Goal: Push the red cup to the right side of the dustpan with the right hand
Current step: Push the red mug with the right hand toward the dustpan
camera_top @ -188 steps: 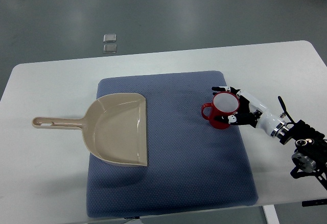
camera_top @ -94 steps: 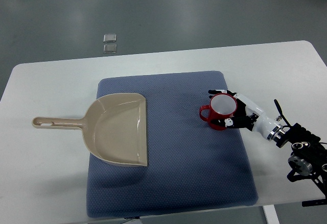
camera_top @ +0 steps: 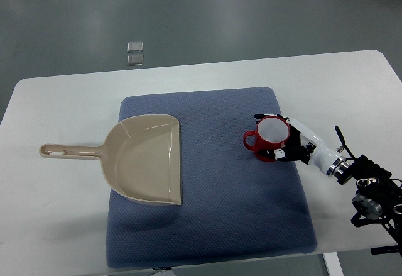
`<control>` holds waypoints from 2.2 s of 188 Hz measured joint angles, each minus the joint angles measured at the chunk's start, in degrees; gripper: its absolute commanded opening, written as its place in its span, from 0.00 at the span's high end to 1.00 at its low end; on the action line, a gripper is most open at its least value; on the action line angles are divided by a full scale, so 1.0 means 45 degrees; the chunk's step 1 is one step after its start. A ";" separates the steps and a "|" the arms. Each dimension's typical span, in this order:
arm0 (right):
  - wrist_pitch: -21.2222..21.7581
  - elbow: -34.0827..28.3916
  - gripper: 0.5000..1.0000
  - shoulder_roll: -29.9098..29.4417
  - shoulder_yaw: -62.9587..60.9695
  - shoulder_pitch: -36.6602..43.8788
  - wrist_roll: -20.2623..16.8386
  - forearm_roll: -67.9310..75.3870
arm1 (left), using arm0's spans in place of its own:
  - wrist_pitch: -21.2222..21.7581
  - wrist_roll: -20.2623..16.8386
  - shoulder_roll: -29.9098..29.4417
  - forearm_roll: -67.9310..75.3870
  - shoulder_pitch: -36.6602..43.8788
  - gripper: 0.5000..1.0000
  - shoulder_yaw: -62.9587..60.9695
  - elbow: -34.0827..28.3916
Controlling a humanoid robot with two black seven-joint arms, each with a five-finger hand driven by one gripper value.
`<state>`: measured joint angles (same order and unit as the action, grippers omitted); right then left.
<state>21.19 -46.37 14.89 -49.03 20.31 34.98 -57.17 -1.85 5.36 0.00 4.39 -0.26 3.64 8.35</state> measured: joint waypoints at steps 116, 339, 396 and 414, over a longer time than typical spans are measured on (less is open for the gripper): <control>0.0013 0.0210 0.14 -0.0504 0.0057 0.0001 0.0005 0.0590 | 0.0000 0.0000 0.0000 0.0000 0.0000 0.00 0.0007 0.0000; 0.0138 0.0149 0.14 -0.1482 0.0108 -0.0252 0.0005 0.1726 | 0.0000 0.0000 0.0000 0.0000 0.0000 0.00 0.0003 0.0000; 0.0079 0.0106 0.14 -0.1736 0.0134 -0.0269 0.0005 0.1666 | 0.0000 0.0000 0.0000 0.0000 0.0000 0.00 0.0004 0.0000; 0.0068 0.0091 0.14 -0.1858 0.0197 -0.0274 0.0005 0.1606 | 0.0000 0.0000 0.0000 0.0000 0.0000 0.00 0.0004 0.0000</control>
<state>21.50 -45.96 6.53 -48.15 19.08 35.00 -49.94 -1.85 5.36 0.00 4.39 -0.26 3.65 8.35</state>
